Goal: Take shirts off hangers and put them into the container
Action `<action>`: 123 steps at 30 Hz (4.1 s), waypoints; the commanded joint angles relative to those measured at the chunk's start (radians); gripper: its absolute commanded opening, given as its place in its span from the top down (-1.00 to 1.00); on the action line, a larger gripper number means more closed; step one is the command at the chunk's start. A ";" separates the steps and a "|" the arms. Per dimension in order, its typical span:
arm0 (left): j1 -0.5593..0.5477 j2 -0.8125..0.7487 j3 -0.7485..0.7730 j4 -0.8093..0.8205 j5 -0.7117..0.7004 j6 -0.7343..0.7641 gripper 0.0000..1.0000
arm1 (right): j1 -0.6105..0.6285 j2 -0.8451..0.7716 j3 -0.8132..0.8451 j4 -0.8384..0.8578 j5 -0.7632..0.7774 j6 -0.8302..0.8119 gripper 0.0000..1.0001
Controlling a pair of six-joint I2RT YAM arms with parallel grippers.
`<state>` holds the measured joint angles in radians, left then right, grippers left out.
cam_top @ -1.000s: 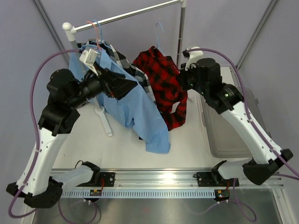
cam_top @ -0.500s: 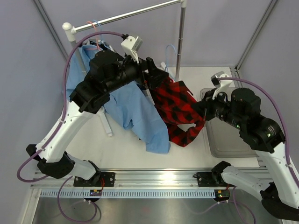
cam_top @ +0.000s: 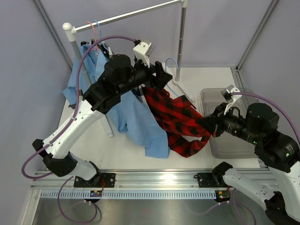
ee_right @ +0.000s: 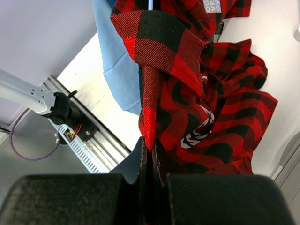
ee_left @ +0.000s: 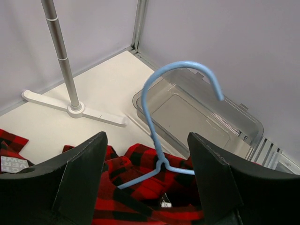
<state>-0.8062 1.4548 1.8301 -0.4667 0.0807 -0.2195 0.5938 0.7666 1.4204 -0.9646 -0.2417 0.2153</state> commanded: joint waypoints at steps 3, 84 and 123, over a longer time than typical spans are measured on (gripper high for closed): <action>-0.013 -0.004 -0.037 0.082 -0.027 -0.014 -0.40 | 0.004 -0.010 0.064 0.032 -0.076 0.021 1.00; 0.091 0.210 0.466 0.049 0.154 -0.299 1.00 | 0.003 -0.481 -0.411 -0.037 -0.214 0.326 1.00; 0.148 -0.056 0.184 0.309 0.773 -0.642 1.00 | -0.017 0.435 0.200 0.476 0.353 0.083 1.00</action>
<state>-0.6617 1.4769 1.9511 -0.0944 0.7982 -0.9924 0.5900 1.0805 1.3563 -0.5709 -0.0490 0.4889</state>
